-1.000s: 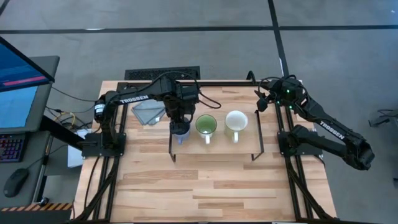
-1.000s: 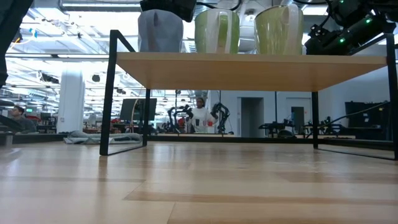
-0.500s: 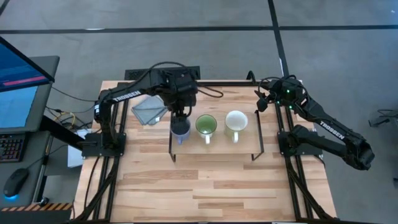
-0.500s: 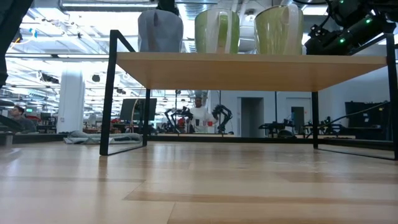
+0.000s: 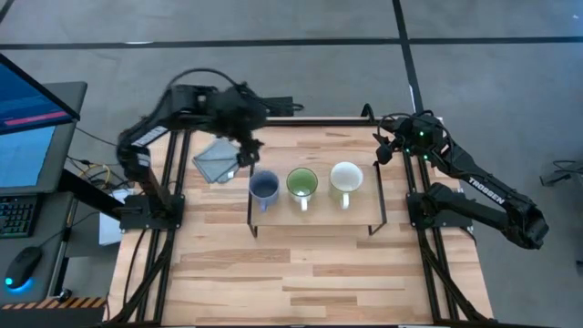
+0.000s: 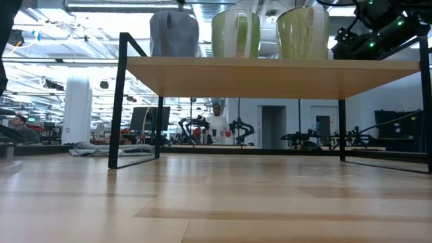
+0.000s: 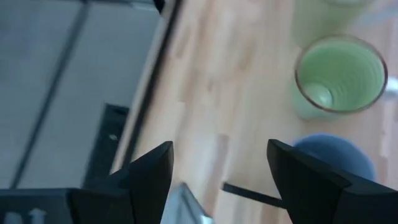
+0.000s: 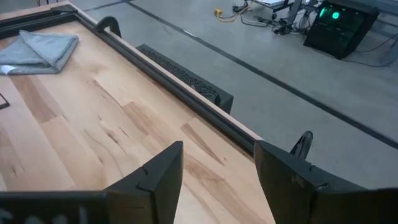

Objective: Stack small to large cups/mugs on shelf
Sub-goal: Return to Home Position

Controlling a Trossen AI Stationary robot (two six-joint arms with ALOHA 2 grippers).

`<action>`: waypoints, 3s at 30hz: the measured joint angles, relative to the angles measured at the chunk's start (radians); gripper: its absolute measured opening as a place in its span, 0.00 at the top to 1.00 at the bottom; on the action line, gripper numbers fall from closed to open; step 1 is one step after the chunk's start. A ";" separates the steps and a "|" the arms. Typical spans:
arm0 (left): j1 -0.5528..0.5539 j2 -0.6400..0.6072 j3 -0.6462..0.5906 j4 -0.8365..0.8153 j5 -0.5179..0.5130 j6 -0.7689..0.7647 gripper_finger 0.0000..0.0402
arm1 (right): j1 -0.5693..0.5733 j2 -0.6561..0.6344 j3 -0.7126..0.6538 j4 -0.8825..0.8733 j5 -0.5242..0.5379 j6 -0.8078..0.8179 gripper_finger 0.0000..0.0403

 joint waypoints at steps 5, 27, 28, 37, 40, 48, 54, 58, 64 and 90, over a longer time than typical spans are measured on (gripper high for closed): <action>-0.007 -0.097 -0.001 0.048 -0.082 0.000 0.37 | -0.003 -0.013 0.000 0.008 0.001 -0.049 0.45; -0.168 -0.226 -0.003 0.109 -0.524 -0.057 0.37 | -0.190 -0.146 0.000 0.122 -0.088 -0.105 0.45; -0.179 -0.228 -0.003 0.097 -0.542 -0.074 0.37 | -0.197 -0.154 0.000 0.117 -0.095 -0.105 0.45; -0.360 -0.445 -0.345 0.112 -0.804 -0.285 0.37 | -0.246 -0.186 0.000 0.113 -0.129 -0.107 0.45; -0.398 -0.559 -0.531 0.215 -0.784 -0.298 0.37 | -0.243 -0.184 0.000 0.116 -0.133 -0.104 0.45; -0.382 -0.902 -1.072 0.745 -0.635 -0.066 0.37 | -0.214 -0.184 0.000 0.131 -0.158 -0.077 0.45; -0.277 -1.117 -1.409 1.095 -0.537 0.114 0.37 | -0.186 -0.184 0.000 0.133 -0.158 -0.052 0.45; -0.156 -1.198 -1.581 1.257 -0.524 0.167 0.37 | -0.163 -0.183 0.000 0.139 -0.158 -0.051 0.45; 0.061 -1.233 -1.760 1.449 -0.333 0.211 0.37 | -0.166 -0.183 0.000 0.184 -0.158 -0.079 0.45; 0.391 -1.741 -2.115 1.428 -0.042 0.060 0.37 | -0.395 -0.386 -0.431 0.621 -0.329 0.091 0.45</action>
